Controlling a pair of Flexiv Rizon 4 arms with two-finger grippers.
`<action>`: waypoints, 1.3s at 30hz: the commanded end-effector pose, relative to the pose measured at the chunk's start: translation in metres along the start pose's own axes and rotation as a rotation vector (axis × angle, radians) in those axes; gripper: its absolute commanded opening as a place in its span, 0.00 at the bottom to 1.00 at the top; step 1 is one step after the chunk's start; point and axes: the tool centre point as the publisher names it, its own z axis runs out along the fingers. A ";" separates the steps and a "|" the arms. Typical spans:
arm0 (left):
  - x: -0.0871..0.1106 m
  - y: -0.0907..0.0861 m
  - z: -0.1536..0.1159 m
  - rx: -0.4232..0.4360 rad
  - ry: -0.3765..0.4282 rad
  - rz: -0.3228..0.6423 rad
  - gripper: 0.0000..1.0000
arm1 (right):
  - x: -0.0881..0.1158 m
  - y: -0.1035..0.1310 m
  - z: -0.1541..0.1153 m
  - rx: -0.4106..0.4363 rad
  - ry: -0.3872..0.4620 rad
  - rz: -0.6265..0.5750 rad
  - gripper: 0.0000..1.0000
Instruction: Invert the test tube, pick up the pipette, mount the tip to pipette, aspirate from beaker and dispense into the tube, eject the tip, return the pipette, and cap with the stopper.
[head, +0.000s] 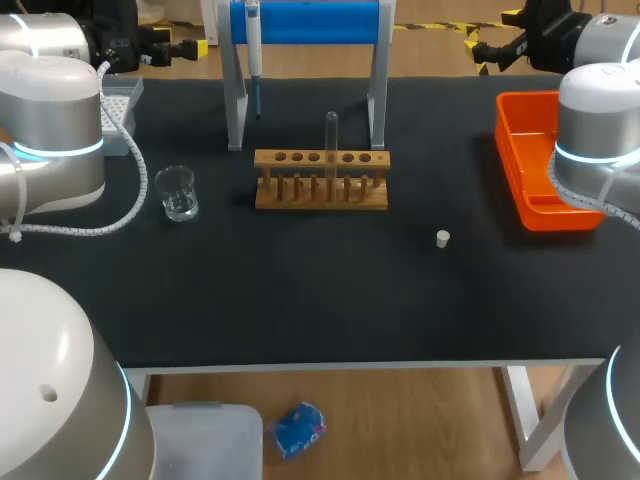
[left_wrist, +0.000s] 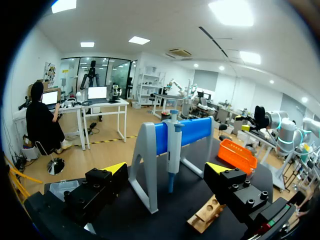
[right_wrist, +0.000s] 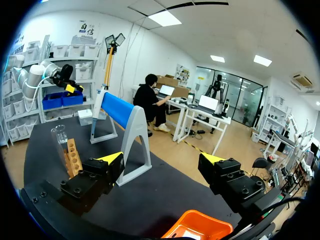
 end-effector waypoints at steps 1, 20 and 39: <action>0.000 0.001 0.001 0.006 -0.002 0.001 1.00 | 0.000 0.000 0.000 0.000 0.000 0.000 1.00; 0.000 0.001 0.001 0.006 -0.002 0.001 1.00 | 0.000 0.000 0.000 0.000 0.000 0.000 1.00; 0.081 -0.017 -0.063 0.016 0.361 0.347 1.00 | 0.053 0.044 -0.082 -0.229 0.428 -0.058 1.00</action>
